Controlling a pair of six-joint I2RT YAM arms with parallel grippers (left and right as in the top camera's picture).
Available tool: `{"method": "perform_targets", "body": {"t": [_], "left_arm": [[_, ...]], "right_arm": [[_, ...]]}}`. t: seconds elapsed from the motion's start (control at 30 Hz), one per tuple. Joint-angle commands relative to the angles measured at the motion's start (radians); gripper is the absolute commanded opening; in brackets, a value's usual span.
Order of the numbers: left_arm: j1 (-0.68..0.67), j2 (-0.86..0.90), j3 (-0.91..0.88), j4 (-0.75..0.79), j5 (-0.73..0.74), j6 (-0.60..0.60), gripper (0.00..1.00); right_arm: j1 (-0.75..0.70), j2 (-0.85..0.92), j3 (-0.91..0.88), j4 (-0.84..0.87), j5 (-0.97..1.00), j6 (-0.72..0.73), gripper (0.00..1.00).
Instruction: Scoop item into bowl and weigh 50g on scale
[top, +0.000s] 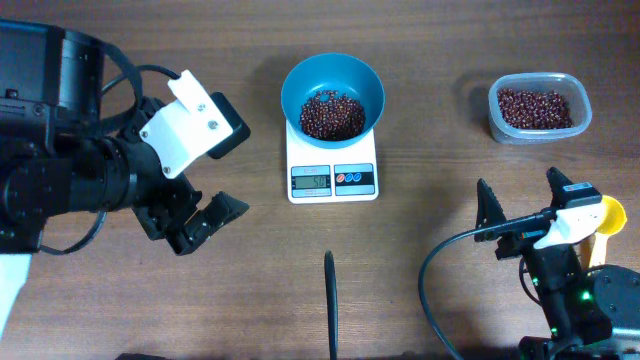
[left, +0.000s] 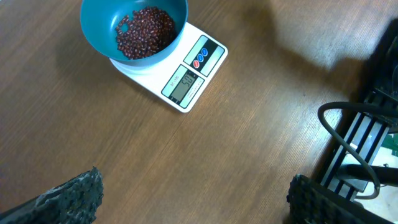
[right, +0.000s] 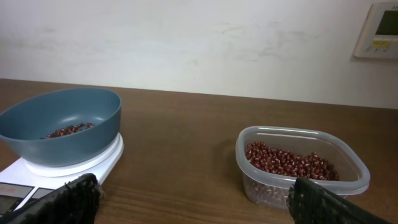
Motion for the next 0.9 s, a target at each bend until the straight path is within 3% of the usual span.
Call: {"method": "perform_targets", "body": {"t": [0.0,0.47,0.6,0.87], "left_arm": [[0.005,-0.002,0.012,0.0,0.014,0.016,0.99],[0.005,-0.037,0.005,0.005,0.002,0.016,0.99],[0.005,-0.171,-0.119,0.07,-0.042,0.016,0.99],[0.008,-0.571,-0.546,0.412,-0.043,0.015,0.99]], "right_arm": [[0.009,-0.008,-0.005,-0.006,-0.006,0.004,0.99],[0.009,-0.008,-0.005,-0.006,-0.006,0.004,0.99],[0.009,-0.008,-0.005,-0.006,-0.006,0.004,0.99],[0.009,-0.008,-0.005,-0.006,-0.006,0.004,0.99]]}}
